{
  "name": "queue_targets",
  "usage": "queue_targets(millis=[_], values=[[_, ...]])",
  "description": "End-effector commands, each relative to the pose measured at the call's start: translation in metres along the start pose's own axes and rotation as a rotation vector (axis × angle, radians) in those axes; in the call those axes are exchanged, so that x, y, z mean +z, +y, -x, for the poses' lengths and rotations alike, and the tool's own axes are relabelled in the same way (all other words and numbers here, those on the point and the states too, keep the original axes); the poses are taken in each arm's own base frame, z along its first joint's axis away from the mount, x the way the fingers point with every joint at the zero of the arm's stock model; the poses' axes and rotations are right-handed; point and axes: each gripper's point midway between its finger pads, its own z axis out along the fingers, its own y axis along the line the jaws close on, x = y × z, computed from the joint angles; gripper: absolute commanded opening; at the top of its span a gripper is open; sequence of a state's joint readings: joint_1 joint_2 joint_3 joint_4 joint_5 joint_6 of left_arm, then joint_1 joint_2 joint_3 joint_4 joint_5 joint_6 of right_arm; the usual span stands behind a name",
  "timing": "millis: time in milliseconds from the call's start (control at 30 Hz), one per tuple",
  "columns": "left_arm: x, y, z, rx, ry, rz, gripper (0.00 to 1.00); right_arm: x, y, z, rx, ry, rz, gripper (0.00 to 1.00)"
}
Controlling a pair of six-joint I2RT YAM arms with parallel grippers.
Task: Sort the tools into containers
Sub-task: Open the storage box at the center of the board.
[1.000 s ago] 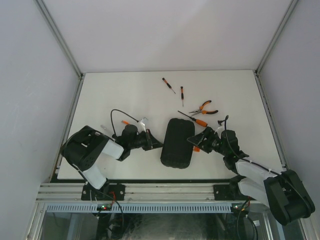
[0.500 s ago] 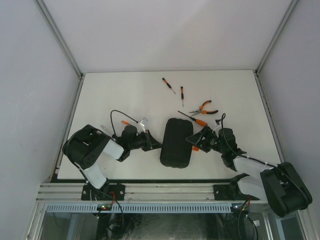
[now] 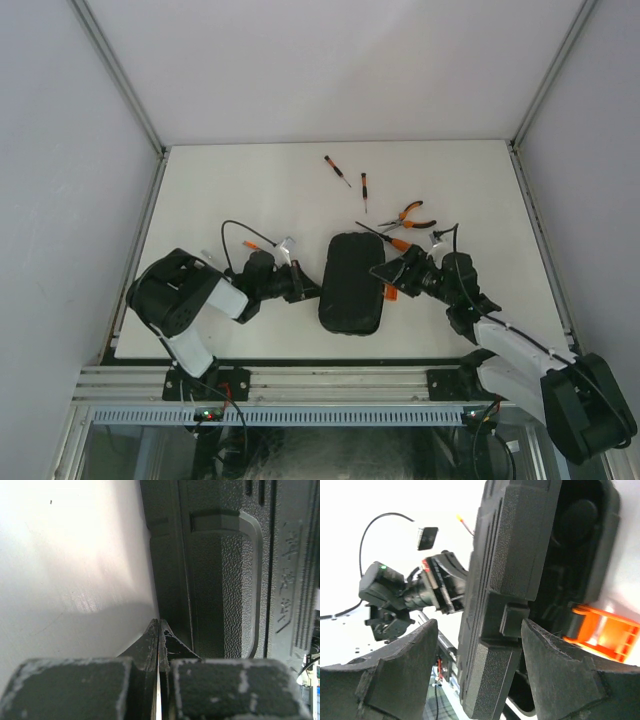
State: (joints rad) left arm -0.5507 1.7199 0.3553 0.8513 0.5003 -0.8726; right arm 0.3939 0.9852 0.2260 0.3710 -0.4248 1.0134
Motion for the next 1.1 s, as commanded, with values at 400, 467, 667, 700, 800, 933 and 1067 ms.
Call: queue_targets(millis=[400, 467, 667, 700, 800, 933, 1067], values=[[0.005, -0.019, -0.003, 0.027, 0.016, -0.067, 0.00, -0.010, 0.092, 0.008, -0.053, 0.015, 0.226, 0.67], [0.006, -0.018, -0.004, 0.027, 0.019, -0.067, 0.00, -0.008, 0.099, 0.007, -0.063, 0.020, 0.234, 0.67], [0.006, -0.019, -0.004, 0.026, 0.019, -0.071, 0.00, 0.001, 0.113, 0.000, -0.075, 0.054, 0.248, 0.66], [0.006, -0.019, -0.004, 0.027, 0.019, -0.072, 0.00, 0.003, 0.116, -0.001, -0.077, 0.060, 0.253, 0.66], [0.006, -0.020, -0.004, 0.026, 0.017, -0.074, 0.00, 0.007, 0.122, -0.004, -0.091, 0.073, 0.259, 0.66], [0.006, -0.019, -0.005, 0.026, 0.018, -0.072, 0.00, 0.009, 0.108, 0.002, -0.130, 0.035, 0.173, 0.66], [0.005, -0.019, -0.005, 0.028, 0.017, -0.074, 0.00, 0.004, 0.058, 0.019, -0.194, -0.066, -0.083, 0.70]])
